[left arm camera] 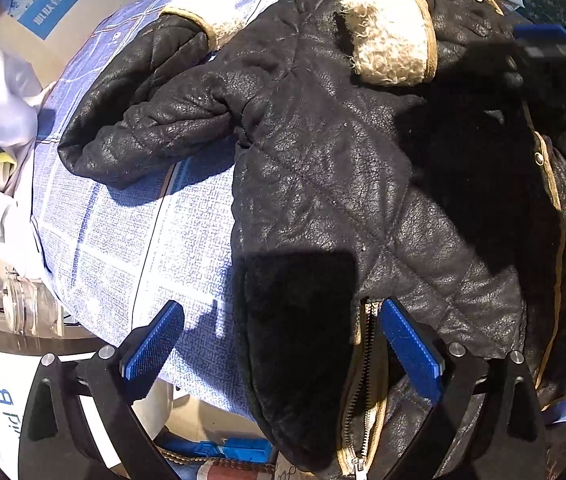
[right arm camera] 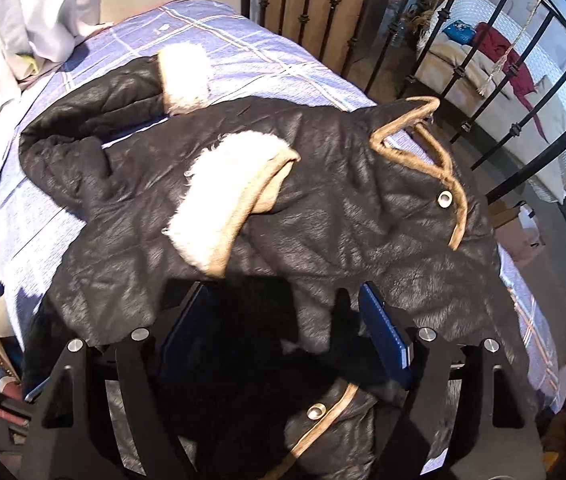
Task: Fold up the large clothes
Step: 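Lay the cuffed sleeve across the jacket body with the right gripper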
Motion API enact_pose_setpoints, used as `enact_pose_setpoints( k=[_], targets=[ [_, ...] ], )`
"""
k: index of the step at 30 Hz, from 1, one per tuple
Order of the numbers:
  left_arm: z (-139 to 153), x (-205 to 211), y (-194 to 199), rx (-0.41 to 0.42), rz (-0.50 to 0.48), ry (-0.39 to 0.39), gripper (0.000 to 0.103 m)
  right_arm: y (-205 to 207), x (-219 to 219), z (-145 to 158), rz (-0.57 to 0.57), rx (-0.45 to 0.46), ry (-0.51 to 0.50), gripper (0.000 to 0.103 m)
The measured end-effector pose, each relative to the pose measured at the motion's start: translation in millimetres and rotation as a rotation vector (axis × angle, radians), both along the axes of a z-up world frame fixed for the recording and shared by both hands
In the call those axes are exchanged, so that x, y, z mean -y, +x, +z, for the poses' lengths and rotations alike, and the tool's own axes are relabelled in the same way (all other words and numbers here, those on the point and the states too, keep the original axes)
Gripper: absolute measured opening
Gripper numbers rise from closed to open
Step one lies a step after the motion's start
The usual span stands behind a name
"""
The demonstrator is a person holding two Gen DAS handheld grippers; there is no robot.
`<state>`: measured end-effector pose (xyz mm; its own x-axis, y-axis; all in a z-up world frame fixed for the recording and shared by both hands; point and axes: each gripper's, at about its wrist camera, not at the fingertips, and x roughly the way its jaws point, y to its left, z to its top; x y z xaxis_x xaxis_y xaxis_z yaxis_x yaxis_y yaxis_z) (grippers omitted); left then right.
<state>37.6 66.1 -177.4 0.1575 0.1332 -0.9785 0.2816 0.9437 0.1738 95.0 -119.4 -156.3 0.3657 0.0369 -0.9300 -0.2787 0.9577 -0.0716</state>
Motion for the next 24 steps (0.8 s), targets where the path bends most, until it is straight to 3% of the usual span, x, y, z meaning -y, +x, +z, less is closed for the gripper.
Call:
enact_pose_setpoints(
  k=[5,11,15,21,24],
  targets=[
    [-3.5,2.4,8.4,-0.017,0.020,-0.019,0.097,-30.6,26.5,-2.4,-0.117,-0.063,0.120,0.077],
    [0.4,7.4,30.3,-0.001,0.031,-0.046,0.097,-70.3,118.1,7.2,-0.438,-0.028,0.202,0.077],
    [11.3,18.0,53.6,0.037,0.003,-0.067,0.097,-91.9,180.2,7.8,-0.618,-0.018,0.192,0.079],
    [29.5,34.9,107.9,0.109,-0.007,-0.165,0.097,-122.5,237.4,-1.5,-0.782,-0.051,0.221,0.081],
    [30.9,47.0,137.1,0.102,0.009,-0.244,0.097,-129.4,246.4,-8.9,-0.820,-0.065,0.250,0.081]
  ],
)
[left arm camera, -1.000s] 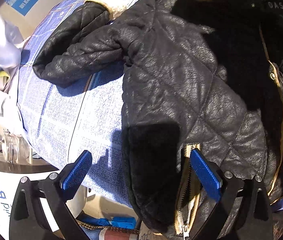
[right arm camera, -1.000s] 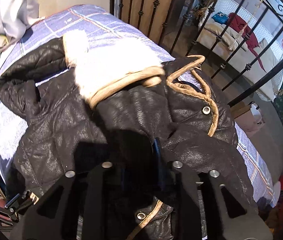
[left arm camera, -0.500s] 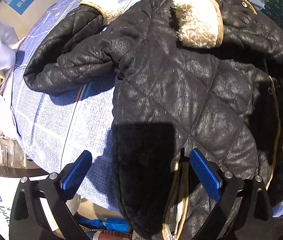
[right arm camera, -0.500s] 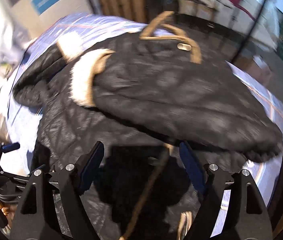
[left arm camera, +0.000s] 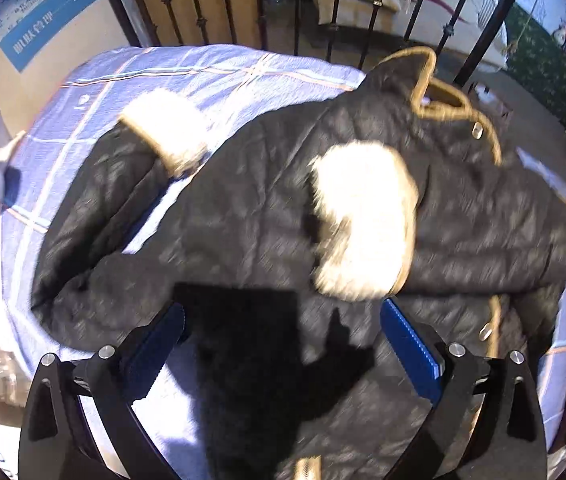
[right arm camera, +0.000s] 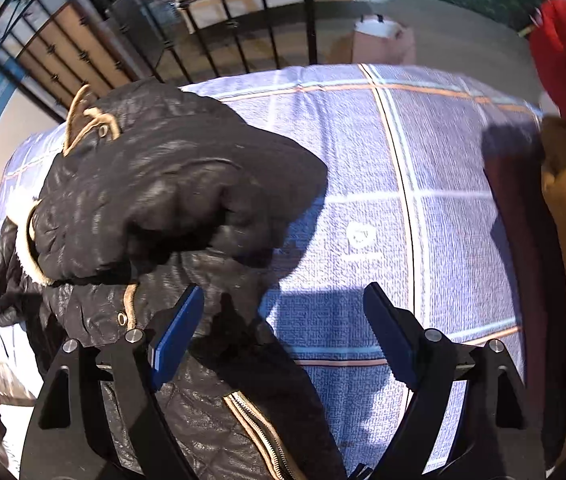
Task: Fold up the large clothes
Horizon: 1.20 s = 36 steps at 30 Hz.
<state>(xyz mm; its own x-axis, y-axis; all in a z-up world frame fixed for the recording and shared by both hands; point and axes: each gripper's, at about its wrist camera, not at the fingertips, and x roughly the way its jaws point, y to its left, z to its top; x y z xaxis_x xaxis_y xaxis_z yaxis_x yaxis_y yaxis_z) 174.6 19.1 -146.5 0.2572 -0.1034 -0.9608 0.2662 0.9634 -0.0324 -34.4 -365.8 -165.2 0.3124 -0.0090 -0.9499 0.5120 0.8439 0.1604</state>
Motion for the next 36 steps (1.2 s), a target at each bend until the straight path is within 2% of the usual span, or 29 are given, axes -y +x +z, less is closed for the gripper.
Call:
enact_pose_setpoints(
  k=[2,5,6,7,8,10,13,15,16,17,18,21,24,26,28,29,31,33,34,36],
  targets=[
    [-9.1,12.5,15.4,-0.035,-0.006,-0.045,0.096,-2.1,2.4,-5.2,-0.015,0.004,0.039,0.081],
    [-31.0,37.0,27.3,-0.083,-0.050,-0.030,0.093,-1.2,5.1,-12.9,-0.032,0.003,0.080,0.081],
    [-40.2,45.2,30.7,-0.103,-0.069,-0.015,0.080,-0.4,6.2,-15.8,-0.042,0.006,0.108,0.081],
    [-46.1,52.3,33.0,-0.124,-0.087,-0.021,0.059,0.8,6.1,-16.8,-0.052,0.012,0.131,0.081],
    [-48.1,59.3,33.8,-0.138,-0.106,-0.040,0.050,2.5,7.5,-17.1,-0.062,0.024,0.157,0.081],
    [-45.7,73.9,30.1,-0.102,-0.149,0.008,0.041,5.6,11.4,-20.2,-0.091,0.058,0.220,0.081],
    [-37.4,88.3,28.8,-0.040,-0.210,0.067,0.035,12.3,18.0,-29.9,-0.144,0.076,0.264,0.081],
    [-20.5,86.4,29.3,0.004,-0.205,0.046,0.033,18.6,19.9,-38.7,-0.153,0.087,0.297,0.080],
    [-12.2,83.7,30.0,0.020,-0.199,0.031,0.032,21.5,19.4,-41.3,-0.146,0.067,0.283,0.058],
    [-4.2,80.0,29.2,0.033,-0.197,0.014,0.032,24.3,19.0,-43.0,-0.136,0.057,0.264,0.028],
    [1.4,77.1,26.2,0.045,-0.197,0.005,0.032,25.2,18.9,-42.9,-0.134,0.064,0.272,0.026],
    [1.3,67.7,12.2,0.047,-0.190,0.016,0.032,25.9,13.8,-36.6,-0.135,0.055,0.218,0.024],
    [-26.1,58.5,-16.2,-0.053,-0.145,0.033,0.032,26.9,1.9,-44.6,-0.101,-0.013,0.156,0.022],
    [-52.8,59.3,-32.3,-0.092,-0.153,0.083,0.032,24.7,-3.8,-61.4,-0.088,-0.080,0.146,0.022],
    [-65.8,63.5,-48.1,-0.052,-0.186,0.133,0.034,18.1,-2.0,-85.7,-0.111,-0.169,0.180,0.023],
    [-65.2,66.8,-50.8,-0.036,-0.192,0.149,0.034,11.9,1.8,-93.2,-0.147,-0.179,0.233,0.024],
    [-59.4,73.0,-48.8,-0.038,-0.185,0.160,0.037,-0.6,9.6,-86.1,-0.217,-0.128,0.290,0.028],
    [-51.0,74.2,-40.6,-0.059,-0.161,0.154,0.042,-4.7,11.0,-73.3,-0.214,-0.135,0.243,0.039],
    [-45.2,74.3,-34.5,-0.060,-0.144,0.152,0.047,-7.5,11.6,-62.2,-0.211,-0.137,0.206,0.044],
    [-29.1,70.4,-25.8,-0.037,-0.101,0.135,0.057,-11.3,12.8,-38.5,-0.199,-0.094,0.163,0.045]
  ],
)
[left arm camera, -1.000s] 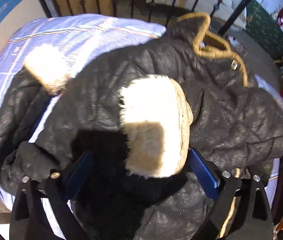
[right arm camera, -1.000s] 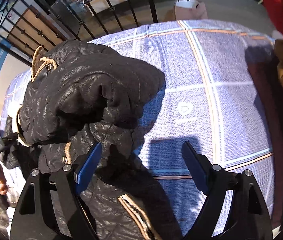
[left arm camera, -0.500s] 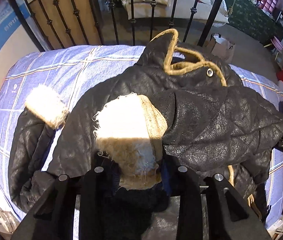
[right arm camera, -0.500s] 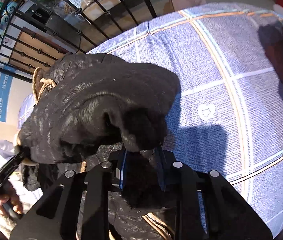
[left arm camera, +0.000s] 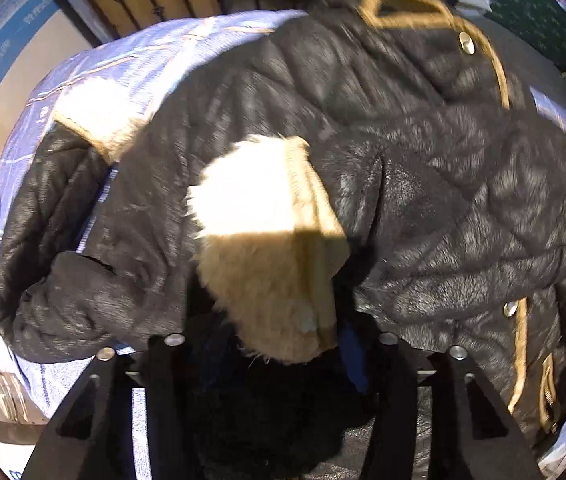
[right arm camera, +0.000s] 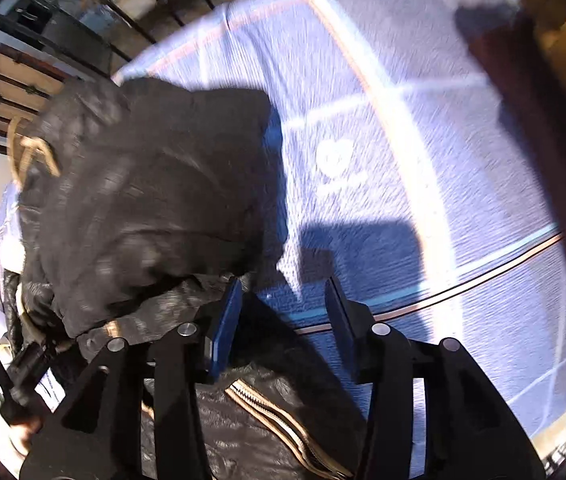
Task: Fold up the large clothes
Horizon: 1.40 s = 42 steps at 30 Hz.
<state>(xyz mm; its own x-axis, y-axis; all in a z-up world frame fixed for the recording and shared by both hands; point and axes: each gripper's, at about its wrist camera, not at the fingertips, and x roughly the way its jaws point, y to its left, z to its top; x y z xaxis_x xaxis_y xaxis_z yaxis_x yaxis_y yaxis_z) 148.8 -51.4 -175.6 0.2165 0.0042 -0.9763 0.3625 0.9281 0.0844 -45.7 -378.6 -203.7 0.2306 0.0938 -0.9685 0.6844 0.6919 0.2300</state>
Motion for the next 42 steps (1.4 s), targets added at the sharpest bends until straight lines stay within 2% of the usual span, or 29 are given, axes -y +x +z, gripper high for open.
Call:
enact_pose_setpoints(
  k=[1,2,4,7,11,14,17,20,21,27,36,42],
  targets=[
    [9.8,-4.0,1.2,0.018,0.025,-0.017,0.065,0.0,-0.2,12.1,0.012,0.019,-0.033,0.052],
    [20.0,-9.0,1.6,0.039,0.052,-0.034,0.070,0.7,-0.1,21.4,0.021,0.034,-0.060,0.063],
    [39.9,-13.1,-0.2,0.084,0.086,-0.078,0.082,4.7,-2.0,43.7,0.044,0.078,-0.124,0.069],
    [55.4,-3.7,-2.5,0.102,0.060,-0.122,0.085,25.0,-11.6,57.6,0.120,0.119,-0.154,0.074],
    [54.5,21.6,-4.5,0.088,-0.066,-0.115,0.085,60.8,-29.7,51.6,0.245,0.133,-0.115,0.075],
    [30.4,46.3,-10.4,0.045,-0.138,-0.071,0.085,86.2,-47.7,34.5,0.324,0.067,-0.113,0.081],
    [0.8,62.6,-5.3,0.003,-0.180,0.029,0.089,99.6,-54.8,14.7,0.351,0.001,-0.141,0.089],
    [-17.7,73.8,-5.0,-0.020,-0.227,0.083,0.093,109.2,-62.5,-20.7,0.428,-0.158,-0.148,0.090],
    [-21.7,77.0,-3.8,-0.025,-0.235,0.099,0.094,110.6,-64.7,-29.2,0.444,-0.179,-0.156,0.090],
    [-40.8,83.5,18.2,-0.110,-0.192,0.097,0.097,117.9,-67.4,-46.5,0.446,-0.189,-0.184,0.095],
    [-50.0,92.8,23.1,-0.118,-0.195,0.100,0.098,136.7,-60.4,-72.5,0.478,-0.204,-0.161,0.098],
    [-66.7,97.6,26.9,-0.131,-0.199,0.087,0.098,148.8,-46.5,-83.1,0.473,-0.209,-0.163,0.099]
  ],
)
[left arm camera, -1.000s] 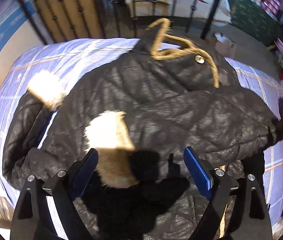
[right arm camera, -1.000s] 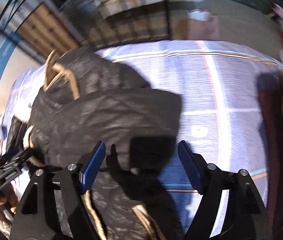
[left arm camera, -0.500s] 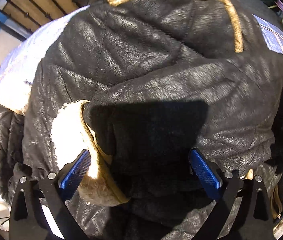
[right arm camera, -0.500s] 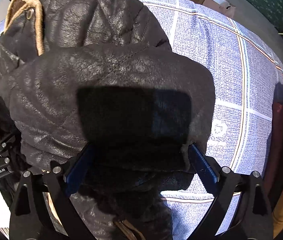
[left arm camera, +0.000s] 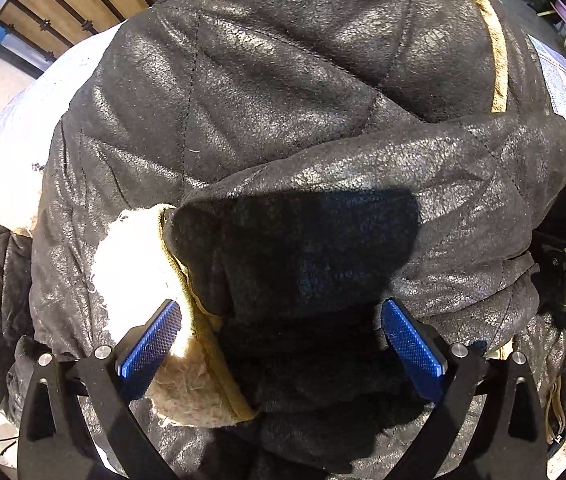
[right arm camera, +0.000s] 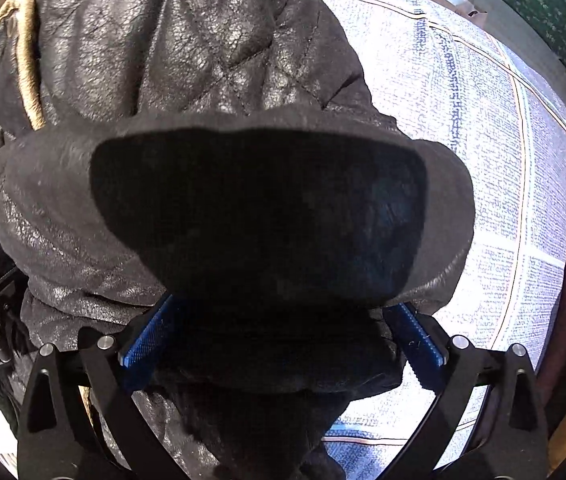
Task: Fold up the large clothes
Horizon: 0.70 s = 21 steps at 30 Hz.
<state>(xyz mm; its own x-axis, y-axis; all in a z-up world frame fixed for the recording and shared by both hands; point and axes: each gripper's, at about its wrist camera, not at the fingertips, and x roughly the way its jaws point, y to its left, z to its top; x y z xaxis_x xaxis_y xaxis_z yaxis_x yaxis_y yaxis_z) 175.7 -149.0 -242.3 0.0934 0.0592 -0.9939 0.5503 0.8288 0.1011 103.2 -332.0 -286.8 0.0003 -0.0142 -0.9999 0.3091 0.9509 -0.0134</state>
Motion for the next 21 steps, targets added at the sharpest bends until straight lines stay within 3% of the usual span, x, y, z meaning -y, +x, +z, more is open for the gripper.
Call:
enact_pose_setpoints(
  k=[6,11,17,21],
  targets=[
    [-1.7,1.2,-0.3,0.019,-0.019,-0.002,0.098,15.3,5.1,1.2,-0.006,0.009,0.000,0.099],
    [17.7,1.3,-23.4,0.104,-0.034,-0.004,0.098,2.7,0.0,9.7,-0.026,0.051,-0.004,0.099],
    [53.6,-12.6,-52.5,0.204,-0.034,-0.021,0.097,-11.1,0.3,38.3,-0.067,0.089,0.034,0.098],
    [69.1,-45.5,-59.0,0.215,0.038,-0.042,0.096,-30.8,1.9,63.8,-0.107,0.165,0.051,0.098]
  ],
)
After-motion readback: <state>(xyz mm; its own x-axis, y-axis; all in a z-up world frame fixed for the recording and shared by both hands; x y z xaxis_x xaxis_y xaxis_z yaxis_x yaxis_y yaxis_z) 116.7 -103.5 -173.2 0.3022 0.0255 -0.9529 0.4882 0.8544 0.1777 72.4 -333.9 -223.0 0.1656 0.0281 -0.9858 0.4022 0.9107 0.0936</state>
